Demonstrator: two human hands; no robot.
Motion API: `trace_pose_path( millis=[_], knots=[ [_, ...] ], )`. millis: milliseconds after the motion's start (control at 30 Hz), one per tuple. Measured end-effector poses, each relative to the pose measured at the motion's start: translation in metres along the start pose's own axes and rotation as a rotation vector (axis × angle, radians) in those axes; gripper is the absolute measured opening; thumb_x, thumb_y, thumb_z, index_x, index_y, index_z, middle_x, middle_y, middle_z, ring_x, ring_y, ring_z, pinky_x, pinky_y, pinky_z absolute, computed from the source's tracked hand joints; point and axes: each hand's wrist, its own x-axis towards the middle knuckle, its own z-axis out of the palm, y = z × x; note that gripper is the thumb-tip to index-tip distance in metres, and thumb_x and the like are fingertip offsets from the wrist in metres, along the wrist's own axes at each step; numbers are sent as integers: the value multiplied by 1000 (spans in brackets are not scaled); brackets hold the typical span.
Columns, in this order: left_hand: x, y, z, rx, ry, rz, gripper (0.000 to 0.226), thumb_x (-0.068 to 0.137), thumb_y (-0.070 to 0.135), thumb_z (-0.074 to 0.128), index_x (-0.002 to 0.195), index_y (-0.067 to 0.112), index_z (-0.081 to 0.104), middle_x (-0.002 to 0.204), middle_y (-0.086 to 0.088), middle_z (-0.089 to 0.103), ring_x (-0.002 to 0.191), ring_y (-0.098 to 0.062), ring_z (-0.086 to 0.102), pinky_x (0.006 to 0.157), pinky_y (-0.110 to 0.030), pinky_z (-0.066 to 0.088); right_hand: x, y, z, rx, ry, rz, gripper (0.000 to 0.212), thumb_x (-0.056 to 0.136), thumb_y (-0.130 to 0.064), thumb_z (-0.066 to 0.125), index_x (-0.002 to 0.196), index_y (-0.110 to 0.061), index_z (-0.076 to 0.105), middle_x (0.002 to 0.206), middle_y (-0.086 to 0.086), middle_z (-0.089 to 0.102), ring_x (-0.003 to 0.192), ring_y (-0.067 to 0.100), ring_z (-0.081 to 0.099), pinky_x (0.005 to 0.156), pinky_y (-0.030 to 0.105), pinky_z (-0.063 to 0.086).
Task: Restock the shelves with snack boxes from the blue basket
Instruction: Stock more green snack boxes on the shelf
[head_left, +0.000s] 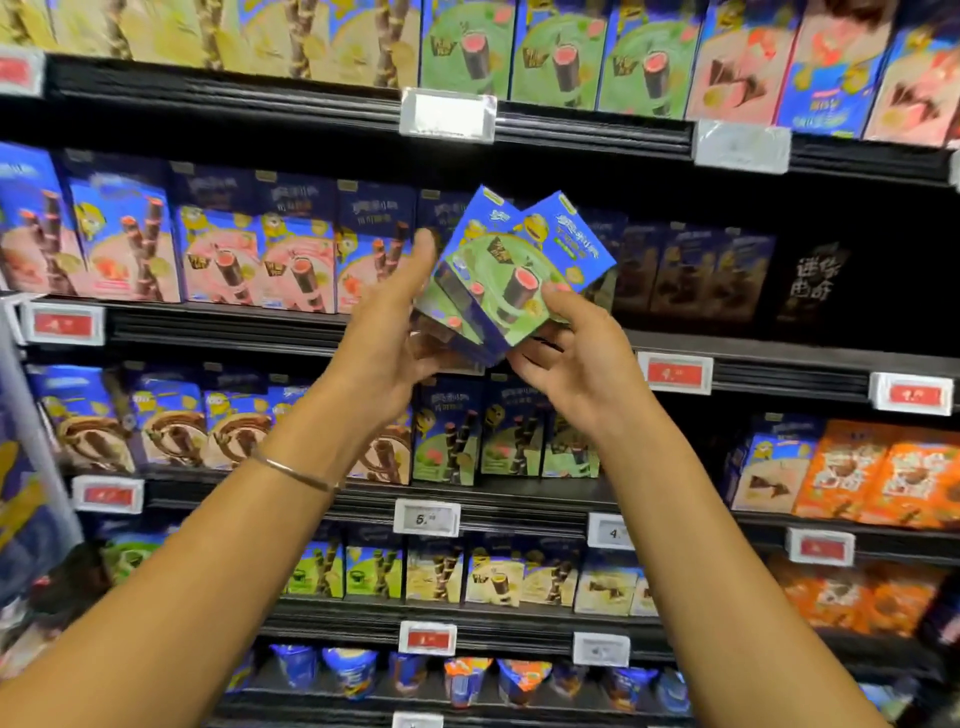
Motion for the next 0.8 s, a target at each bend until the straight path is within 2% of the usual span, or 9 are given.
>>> trace_pose_path(
  millis=[100, 233, 367, 467, 533, 567, 633, 700, 800],
  knots=[
    [7, 3, -9, 75, -9, -52, 32, 99, 40, 66, 76, 28, 84, 93, -4, 80, 72, -16, 77, 62, -33, 61, 5, -7, -8, -81, -8, 20, 10, 98, -22, 61, 105, -18, 67, 90, 5, 78, 86, 23, 77, 79, 40, 62],
    [16, 3, -16, 144, -6, -53, 25, 99, 19, 67, 77, 14, 80, 88, -8, 78, 79, -21, 77, 66, -43, 63, 11, -20, -15, -145, -19, 40, 15, 99, -18, 59, 112, -14, 67, 111, 10, 77, 98, 28, 75, 79, 45, 62],
    [21, 0, -22, 161, 67, -56, 7, 99, 9, 64, 101, 6, 71, 100, -14, 79, 89, -31, 77, 68, -47, 63, 23, -35, -23, -222, 65, -51, 15, 101, -17, 58, 112, -11, 65, 102, 6, 78, 90, 24, 76, 83, 48, 62],
    [25, 3, -27, 173, 90, -50, 15, 99, 7, 62, 113, 5, 67, 111, -13, 78, 99, -34, 76, 69, -45, 62, 37, -48, -33, -296, 146, -114, 12, 101, -15, 56, 108, -12, 64, 90, 3, 78, 78, 20, 75, 80, 44, 63],
    [28, 6, -30, 174, 109, -44, 28, 98, 7, 61, 125, 0, 63, 117, -13, 77, 101, -34, 76, 67, -41, 62, 48, -55, -43, -380, 186, -139, 20, 100, -13, 55, 118, -9, 62, 100, 5, 78, 82, 20, 77, 75, 41, 63],
    [30, 7, -32, 176, 117, -39, 27, 98, 6, 60, 124, -1, 63, 116, -13, 77, 102, -34, 76, 66, -41, 62, 54, -58, -48, -408, 212, -150, 27, 99, -11, 55, 126, -8, 59, 108, 7, 77, 88, 23, 77, 75, 41, 63],
    [35, 9, -36, 175, 122, -24, 9, 98, 6, 60, 103, 5, 67, 101, -9, 79, 97, -33, 77, 65, -40, 63, 66, -60, -56, -425, 273, -179, 35, 98, -9, 54, 133, -10, 52, 117, 8, 74, 94, 25, 77, 74, 42, 63],
    [40, 11, -39, 185, 140, -9, 13, 99, 8, 60, 88, 14, 63, 85, -2, 79, 85, -27, 79, 64, -40, 64, 79, -60, -60, -447, 323, -217, 36, 98, -7, 55, 132, -16, 51, 115, 3, 73, 92, 21, 77, 65, 35, 62],
    [47, 12, -42, 185, 145, 14, 13, 99, 9, 63, 89, 16, 61, 80, 2, 79, 81, -24, 79, 72, -45, 66, 97, -57, -70, -583, 386, -263, 39, 95, -7, 58, 132, -16, 53, 121, 5, 69, 97, 18, 74, 71, 36, 63]
  ],
)
